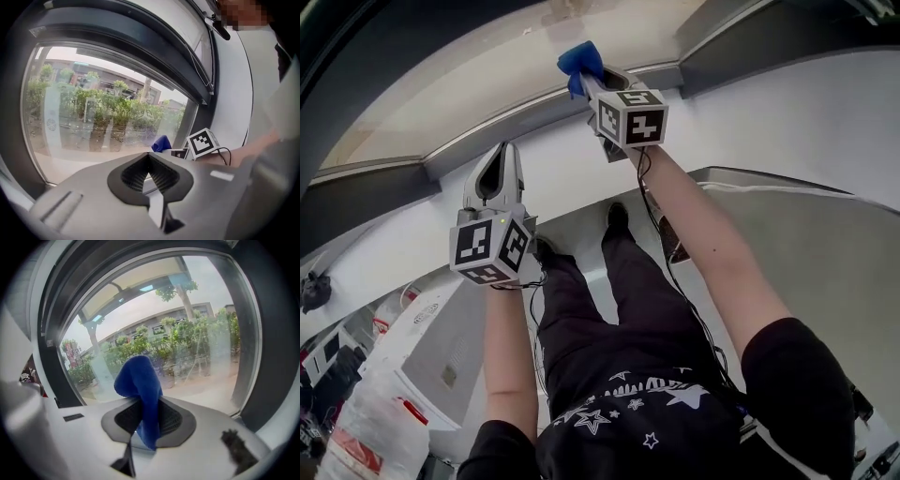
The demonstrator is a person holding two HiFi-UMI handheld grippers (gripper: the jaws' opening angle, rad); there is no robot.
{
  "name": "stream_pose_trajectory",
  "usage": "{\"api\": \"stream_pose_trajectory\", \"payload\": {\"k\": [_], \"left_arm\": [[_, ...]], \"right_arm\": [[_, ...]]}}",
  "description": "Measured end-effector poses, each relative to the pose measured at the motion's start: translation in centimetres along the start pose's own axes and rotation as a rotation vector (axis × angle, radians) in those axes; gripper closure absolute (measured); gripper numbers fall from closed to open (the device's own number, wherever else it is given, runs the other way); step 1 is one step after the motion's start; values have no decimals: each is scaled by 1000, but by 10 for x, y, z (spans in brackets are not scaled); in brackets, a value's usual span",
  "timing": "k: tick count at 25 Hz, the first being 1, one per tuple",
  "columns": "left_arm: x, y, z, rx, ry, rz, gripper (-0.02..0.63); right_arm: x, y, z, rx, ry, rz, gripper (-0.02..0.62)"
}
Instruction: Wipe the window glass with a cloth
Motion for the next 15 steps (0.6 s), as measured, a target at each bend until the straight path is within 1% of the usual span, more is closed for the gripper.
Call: {"api": "stream_pose_trajectory", "payload": {"k": [7,12,15], "left_arm": [[-60,15,-50,30,57,0,597],[-85,23,-72,48,80,-5,597],[-98,26,-85,62,110,-18,597]], "right_arm": [[-106,-16,27,-8,116,7,522],[-159,-29,43,-33,187,-7,522],[-184,-33,50,-38,253,-23,522]]}}
Point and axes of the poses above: the fingertips, and each gripper's own axes: z backward along the fingers, x to its left, y out of its underside, the point moved 4 cm from there along z, backward along the fingers, and after that the axes turned 14 degrees about -x, right-handed, at the moved point
